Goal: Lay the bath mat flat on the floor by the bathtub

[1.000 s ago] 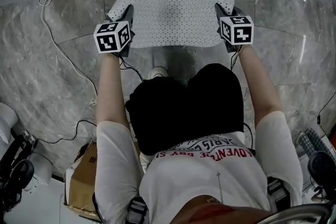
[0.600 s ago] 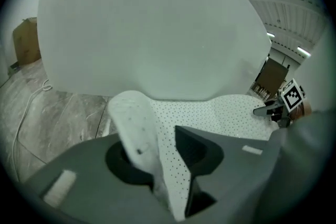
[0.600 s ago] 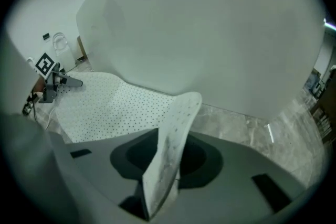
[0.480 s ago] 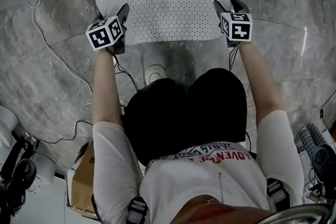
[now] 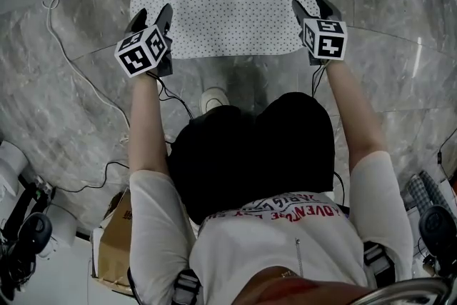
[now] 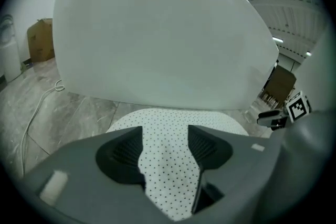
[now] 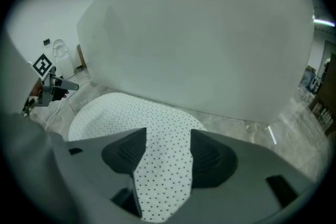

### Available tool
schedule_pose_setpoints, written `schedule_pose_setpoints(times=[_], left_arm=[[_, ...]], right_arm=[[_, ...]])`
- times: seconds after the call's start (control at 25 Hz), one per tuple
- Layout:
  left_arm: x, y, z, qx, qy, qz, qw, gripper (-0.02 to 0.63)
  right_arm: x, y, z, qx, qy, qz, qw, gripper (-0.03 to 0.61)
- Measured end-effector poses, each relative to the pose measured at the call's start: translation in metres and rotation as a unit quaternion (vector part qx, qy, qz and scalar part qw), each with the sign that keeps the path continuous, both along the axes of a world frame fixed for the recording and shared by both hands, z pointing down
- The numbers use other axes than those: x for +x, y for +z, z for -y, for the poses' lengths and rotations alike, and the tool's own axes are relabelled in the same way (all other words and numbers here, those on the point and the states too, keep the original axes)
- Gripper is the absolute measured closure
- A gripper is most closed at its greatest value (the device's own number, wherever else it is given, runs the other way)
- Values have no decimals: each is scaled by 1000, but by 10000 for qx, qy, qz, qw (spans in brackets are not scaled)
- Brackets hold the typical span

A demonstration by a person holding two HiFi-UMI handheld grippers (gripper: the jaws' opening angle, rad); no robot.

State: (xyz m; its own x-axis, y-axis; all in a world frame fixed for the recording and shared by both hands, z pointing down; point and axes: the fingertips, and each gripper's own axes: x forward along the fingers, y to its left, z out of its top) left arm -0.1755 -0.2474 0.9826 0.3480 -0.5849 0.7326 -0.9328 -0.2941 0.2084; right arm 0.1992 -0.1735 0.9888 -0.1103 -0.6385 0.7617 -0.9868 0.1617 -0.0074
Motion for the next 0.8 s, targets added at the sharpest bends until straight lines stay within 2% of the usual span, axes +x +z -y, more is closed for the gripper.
schedule_pose_setpoints(times=[0.08,0.16,0.24,0.32,0.36,0.6,0.8], left_arm=[[7,-18,1,114,20,-43,9999,412],[15,-36,2,189,65,-83,9998,480],[22,-56,3,228,97,-129,9996,594],[31,-83,4,340,159,-223,9990,601],[36,-99,5,420,215,-262,9985,601],[62,-212,-10,501,612,-678,9946,603],[70,-319,-22,593,810,-676,9926,603]], right_arm=[[-8,-15,3,104,-24,106,9999,320],[-14,-32,5,172,-27,147,9997,381],[-21,-50,6,208,-47,142,9997,438],[-28,-71,8,249,-144,162,9995,541],[-32,-84,9,264,-204,216,9992,559],[-66,-189,0,398,-443,793,9951,568],[-89,-294,-14,514,-691,832,9928,569]])
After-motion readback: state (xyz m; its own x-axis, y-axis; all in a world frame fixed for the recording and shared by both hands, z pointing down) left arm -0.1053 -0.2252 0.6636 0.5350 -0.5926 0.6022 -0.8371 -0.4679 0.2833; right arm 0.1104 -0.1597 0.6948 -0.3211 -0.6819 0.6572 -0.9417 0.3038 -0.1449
